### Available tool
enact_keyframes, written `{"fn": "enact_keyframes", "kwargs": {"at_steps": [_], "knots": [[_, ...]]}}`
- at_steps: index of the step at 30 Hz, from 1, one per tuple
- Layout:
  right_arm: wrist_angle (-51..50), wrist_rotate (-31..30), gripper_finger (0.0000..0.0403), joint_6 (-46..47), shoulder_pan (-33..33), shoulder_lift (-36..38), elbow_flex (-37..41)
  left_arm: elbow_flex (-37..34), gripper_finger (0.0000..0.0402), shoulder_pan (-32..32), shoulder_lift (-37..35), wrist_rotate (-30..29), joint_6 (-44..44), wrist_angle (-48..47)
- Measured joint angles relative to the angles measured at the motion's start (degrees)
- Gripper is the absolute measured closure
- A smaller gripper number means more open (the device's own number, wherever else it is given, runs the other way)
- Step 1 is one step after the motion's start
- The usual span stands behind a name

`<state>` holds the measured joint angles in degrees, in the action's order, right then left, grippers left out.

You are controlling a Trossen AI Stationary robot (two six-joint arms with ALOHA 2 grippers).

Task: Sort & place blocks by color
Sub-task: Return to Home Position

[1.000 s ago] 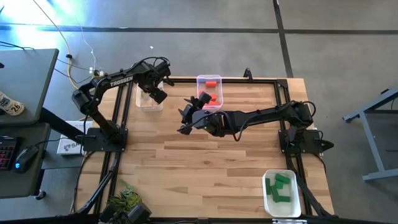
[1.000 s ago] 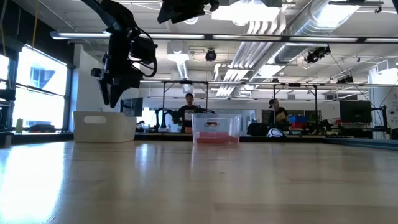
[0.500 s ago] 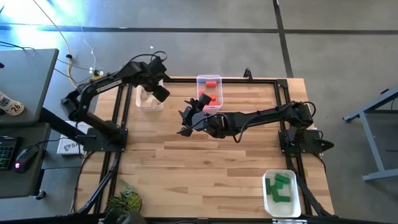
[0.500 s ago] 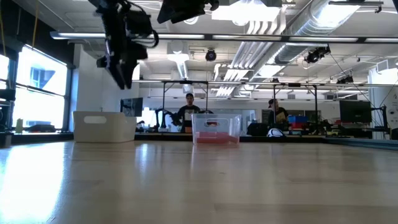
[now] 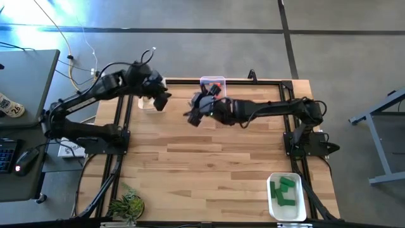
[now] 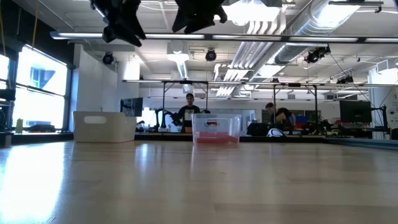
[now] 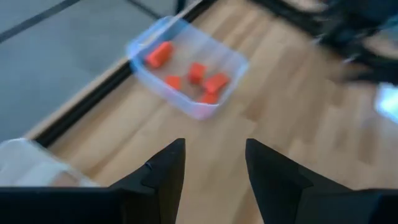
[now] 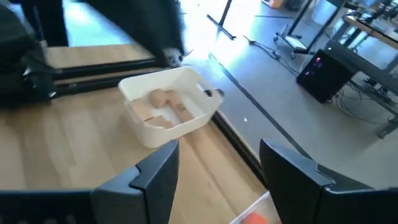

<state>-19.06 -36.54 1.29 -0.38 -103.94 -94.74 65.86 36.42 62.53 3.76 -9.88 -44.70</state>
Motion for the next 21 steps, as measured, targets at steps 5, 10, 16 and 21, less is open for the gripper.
{"fn": "enact_keyframes", "kwargs": {"at_steps": [5,10,16,21], "knots": [[-0.39,0.84,0.0192,-0.03,-2.65,2.83,0.00,-10.61,0.0245,-1.78,-9.16,6.01,-1.96,7.98],[-0.06,6.26,0.0192,0.34,-5.97,3.96,0.00,-21.58,0.0245,-2.90,-17.57,8.01,-7.02,16.01],[0.02,10.28,0.0192,1.60,-9.28,4.00,0.00,-31.05,0.0245,-2.90,-25.52,7.95,-10.84,20.95],[0.01,10.92,0.0192,2.81,-11.18,4.00,0.00,-38.69,0.0245,-2.90,-32.18,7.72,-11.09,27.05]]}}
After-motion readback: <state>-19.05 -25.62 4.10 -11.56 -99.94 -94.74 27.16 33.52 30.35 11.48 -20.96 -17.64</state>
